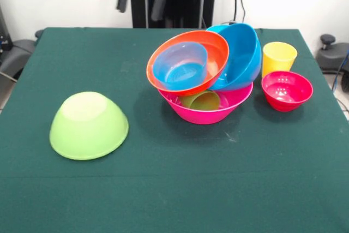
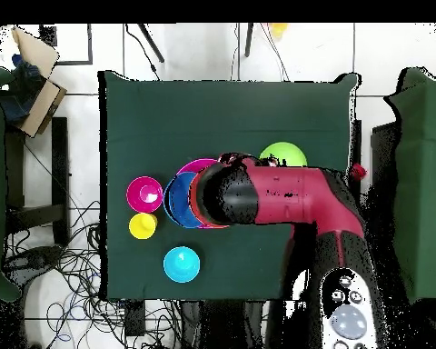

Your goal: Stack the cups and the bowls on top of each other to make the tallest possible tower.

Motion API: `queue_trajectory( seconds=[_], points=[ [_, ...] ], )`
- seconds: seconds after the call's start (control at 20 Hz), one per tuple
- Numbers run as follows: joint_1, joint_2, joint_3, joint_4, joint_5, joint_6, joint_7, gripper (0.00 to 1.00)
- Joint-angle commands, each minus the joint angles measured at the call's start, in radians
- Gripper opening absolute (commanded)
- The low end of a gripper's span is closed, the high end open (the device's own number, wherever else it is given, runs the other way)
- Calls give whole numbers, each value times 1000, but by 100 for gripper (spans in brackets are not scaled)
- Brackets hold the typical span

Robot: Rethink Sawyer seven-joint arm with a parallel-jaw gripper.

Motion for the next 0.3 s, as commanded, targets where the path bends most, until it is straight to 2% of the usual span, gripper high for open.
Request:
queue_trajectory(
  seconds=[0.05,0.3],
  points=[
    [-33,25,87,81,15,-88,25,100],
    [-26,22,68,64,16,-78,33,100]
  ],
)
